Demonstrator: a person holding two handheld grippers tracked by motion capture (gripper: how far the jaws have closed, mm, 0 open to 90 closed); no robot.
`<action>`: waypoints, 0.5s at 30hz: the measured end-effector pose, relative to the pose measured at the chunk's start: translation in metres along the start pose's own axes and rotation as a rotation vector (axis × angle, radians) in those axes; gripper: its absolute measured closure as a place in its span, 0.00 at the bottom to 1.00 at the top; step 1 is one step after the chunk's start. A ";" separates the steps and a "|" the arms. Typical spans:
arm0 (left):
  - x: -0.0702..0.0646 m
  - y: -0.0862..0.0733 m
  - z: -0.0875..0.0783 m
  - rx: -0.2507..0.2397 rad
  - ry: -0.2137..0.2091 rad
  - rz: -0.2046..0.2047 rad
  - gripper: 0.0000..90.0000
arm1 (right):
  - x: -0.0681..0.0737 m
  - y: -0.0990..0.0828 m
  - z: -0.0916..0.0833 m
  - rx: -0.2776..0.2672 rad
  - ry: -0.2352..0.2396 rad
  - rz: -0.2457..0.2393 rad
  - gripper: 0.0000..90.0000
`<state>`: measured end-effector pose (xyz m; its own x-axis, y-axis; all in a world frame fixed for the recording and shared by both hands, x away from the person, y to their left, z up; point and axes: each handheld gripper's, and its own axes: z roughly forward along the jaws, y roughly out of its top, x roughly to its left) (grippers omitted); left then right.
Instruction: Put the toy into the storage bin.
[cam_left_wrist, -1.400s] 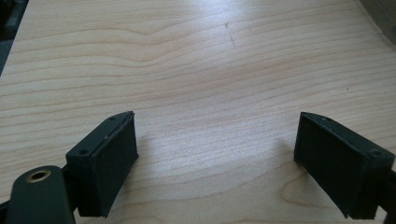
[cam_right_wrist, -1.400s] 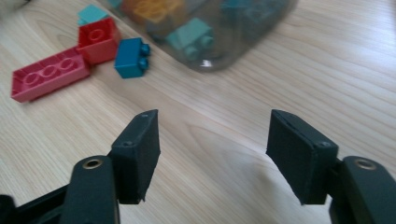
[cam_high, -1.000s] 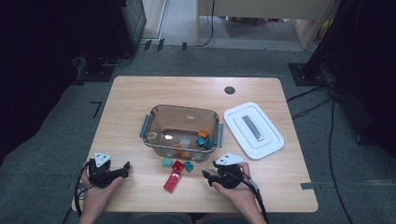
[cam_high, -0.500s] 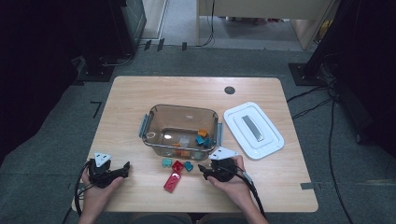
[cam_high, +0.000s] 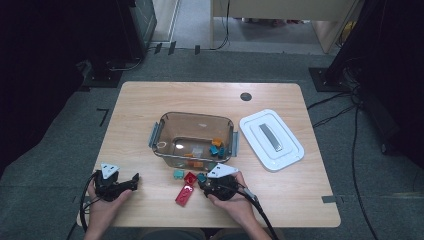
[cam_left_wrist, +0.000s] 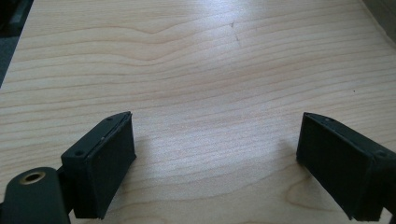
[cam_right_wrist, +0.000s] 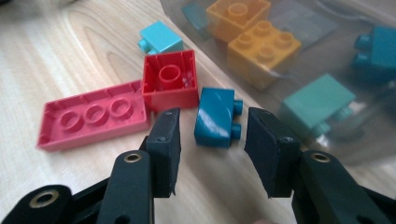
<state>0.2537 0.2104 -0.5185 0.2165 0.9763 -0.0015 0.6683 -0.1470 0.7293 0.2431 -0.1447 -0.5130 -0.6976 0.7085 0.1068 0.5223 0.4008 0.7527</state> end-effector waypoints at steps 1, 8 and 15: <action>0.000 0.000 0.000 0.000 0.000 0.000 0.13 | 0.001 0.001 0.002 -0.003 -0.010 -0.003 0.62; 0.000 0.000 0.000 0.000 -0.001 0.000 0.13 | 0.007 0.000 0.007 0.021 -0.051 -0.059 0.74; 0.000 0.000 0.000 0.001 -0.002 0.003 0.13 | -0.003 -0.005 -0.009 0.034 -0.037 -0.033 0.75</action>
<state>0.2537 0.2106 -0.5184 0.2202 0.9754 -0.0006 0.6679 -0.1504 0.7289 0.2381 -0.1539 -0.5118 -0.6961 0.7156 0.0577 0.5164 0.4433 0.7327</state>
